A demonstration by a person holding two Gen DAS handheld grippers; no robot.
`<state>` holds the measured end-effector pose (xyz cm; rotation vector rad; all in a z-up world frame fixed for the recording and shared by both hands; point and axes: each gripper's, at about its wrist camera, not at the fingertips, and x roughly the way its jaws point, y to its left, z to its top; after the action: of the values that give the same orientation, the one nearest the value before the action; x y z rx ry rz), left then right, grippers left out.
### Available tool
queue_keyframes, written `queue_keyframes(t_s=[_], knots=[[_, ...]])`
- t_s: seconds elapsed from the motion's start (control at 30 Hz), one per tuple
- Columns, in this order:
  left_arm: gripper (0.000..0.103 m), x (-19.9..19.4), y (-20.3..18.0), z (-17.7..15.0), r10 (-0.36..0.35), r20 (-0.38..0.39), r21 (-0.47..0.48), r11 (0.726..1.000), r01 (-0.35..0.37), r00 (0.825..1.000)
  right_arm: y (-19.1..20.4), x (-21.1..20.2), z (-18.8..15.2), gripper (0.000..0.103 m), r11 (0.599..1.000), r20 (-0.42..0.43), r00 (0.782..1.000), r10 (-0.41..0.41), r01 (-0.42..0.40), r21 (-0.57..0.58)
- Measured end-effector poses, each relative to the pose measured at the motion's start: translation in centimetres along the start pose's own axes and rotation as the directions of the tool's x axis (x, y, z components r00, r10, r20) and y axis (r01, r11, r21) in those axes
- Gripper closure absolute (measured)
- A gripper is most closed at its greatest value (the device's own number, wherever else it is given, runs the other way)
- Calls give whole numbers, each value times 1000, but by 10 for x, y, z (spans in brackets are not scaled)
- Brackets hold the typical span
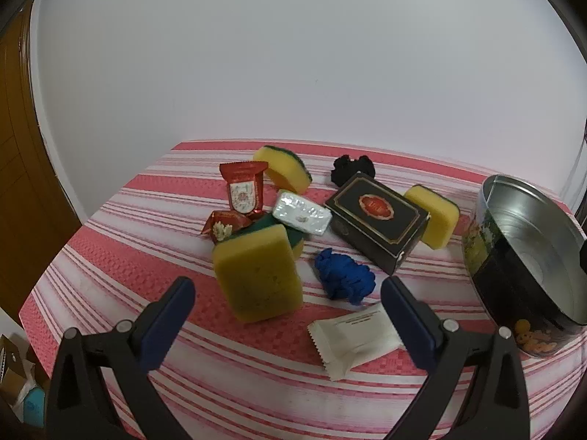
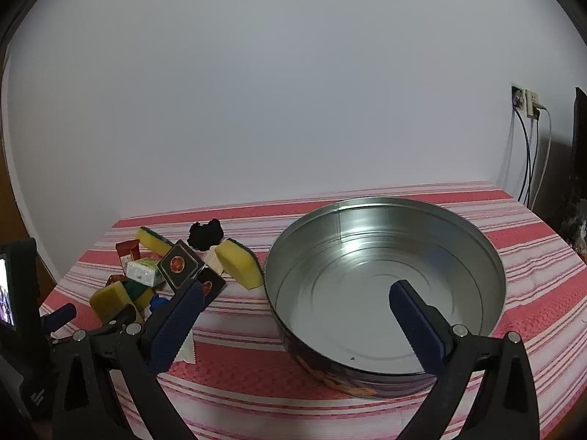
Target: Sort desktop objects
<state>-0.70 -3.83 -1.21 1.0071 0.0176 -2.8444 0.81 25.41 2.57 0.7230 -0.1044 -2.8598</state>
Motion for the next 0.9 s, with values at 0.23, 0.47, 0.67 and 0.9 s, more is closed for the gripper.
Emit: queue_keyframes(t_s=[0.23, 0.47, 0.67, 0.9], knots=[[1, 6, 3, -1, 0, -14, -7, 1000, 0, 1000, 8, 4, 0, 1, 1000, -3, 1000, 8, -8, -22], [1, 9, 6, -2, 2, -26, -19, 1000, -2, 1000, 13, 8, 0, 1, 999, -9, 1000, 21, -21, -39], [1, 15, 22, -3, 19, -42, -28, 999, -20, 999, 31, 18, 7, 1, 989, -2, 996, 84, -83, -122], [1, 18, 77, -2, 127, -44, -99, 986, -130, 991, 75, 39, -5, 9, 930, -161, 950, 268, -299, -213]])
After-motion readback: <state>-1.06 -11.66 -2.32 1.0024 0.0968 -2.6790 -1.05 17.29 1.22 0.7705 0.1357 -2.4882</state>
